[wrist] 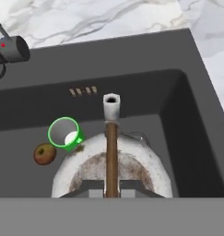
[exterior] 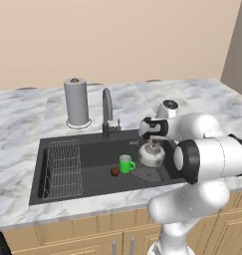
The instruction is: Pick the kettle and mug and place them in the sink. Then turn on the water.
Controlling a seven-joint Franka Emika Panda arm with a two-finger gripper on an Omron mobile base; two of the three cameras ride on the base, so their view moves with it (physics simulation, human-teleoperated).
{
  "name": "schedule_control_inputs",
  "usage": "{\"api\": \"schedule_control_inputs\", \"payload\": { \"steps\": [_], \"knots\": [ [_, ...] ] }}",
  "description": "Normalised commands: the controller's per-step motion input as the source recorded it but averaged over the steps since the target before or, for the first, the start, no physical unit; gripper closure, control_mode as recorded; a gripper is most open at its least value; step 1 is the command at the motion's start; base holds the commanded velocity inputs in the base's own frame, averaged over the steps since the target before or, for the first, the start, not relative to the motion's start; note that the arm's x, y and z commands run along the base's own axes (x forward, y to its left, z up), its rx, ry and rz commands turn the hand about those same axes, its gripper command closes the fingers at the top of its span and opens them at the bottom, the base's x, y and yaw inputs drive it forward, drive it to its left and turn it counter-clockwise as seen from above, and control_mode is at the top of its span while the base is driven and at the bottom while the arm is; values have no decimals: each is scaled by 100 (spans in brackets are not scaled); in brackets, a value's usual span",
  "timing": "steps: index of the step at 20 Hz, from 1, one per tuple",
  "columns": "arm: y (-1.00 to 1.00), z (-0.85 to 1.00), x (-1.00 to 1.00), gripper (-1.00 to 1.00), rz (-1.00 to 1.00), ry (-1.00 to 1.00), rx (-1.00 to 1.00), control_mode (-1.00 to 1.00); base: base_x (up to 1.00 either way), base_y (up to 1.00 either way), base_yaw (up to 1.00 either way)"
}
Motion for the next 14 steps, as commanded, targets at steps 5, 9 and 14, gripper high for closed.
{"api": "schedule_control_inputs", "payload": {
  "steps": [5, 9, 14],
  "knots": [
    [0, -31, 0, 100, 0, 0, -1, -100, 0, 0, 0],
    [0, -31, 0, 100, 0, 0, 0, -100, 0, 0, 0],
    [-5, -34, 0, 100, 0, 3, 0, -100, 0, 0, 0]
  ]
}}
